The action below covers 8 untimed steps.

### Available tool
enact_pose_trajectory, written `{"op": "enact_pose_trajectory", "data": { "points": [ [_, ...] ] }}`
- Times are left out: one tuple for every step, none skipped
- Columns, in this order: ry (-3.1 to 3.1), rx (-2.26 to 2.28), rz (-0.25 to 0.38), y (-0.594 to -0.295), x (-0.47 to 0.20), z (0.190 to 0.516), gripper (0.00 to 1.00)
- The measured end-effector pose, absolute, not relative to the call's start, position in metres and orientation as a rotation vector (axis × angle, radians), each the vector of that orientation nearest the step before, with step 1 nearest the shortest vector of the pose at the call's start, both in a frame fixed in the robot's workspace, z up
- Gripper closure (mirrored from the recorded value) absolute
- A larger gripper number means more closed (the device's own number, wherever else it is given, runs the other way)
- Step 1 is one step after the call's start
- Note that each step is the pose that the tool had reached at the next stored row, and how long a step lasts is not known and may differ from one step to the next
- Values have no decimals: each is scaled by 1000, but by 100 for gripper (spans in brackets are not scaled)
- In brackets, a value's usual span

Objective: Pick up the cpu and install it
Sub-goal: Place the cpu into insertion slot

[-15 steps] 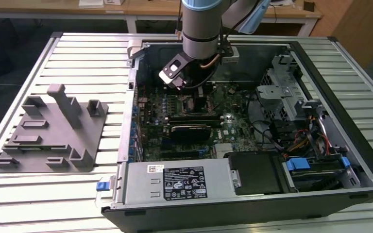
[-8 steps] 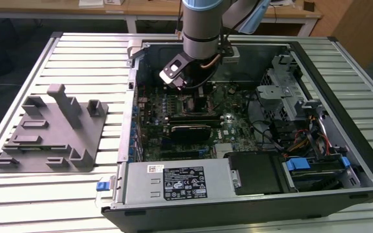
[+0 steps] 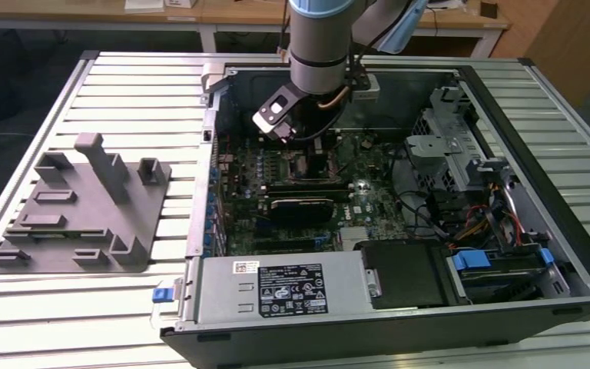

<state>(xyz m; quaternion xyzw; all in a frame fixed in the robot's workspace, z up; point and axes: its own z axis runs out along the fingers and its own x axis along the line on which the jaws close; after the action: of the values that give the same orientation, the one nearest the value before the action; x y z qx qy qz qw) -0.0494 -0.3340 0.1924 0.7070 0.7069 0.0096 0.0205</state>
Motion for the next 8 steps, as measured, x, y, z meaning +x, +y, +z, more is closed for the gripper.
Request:
{"op": "enact_pose_trajectory", "data": {
  "points": [
    [2192, 2192, 30, -334, -49, 192, 46],
    [2192, 2192, 31, -334, -49, 192, 46],
    [2192, 2192, 30, -334, -49, 192, 46],
    [2192, 2192, 30, -334, -49, 192, 46],
    [2192, 2192, 30, -334, -49, 192, 46],
    [2192, 2192, 31, -334, -49, 192, 46],
    [2193, 2193, 37, -333, -49, 191, 45],
    [2193, 2193, 34, -334, -49, 191, 45]
  ]
}}
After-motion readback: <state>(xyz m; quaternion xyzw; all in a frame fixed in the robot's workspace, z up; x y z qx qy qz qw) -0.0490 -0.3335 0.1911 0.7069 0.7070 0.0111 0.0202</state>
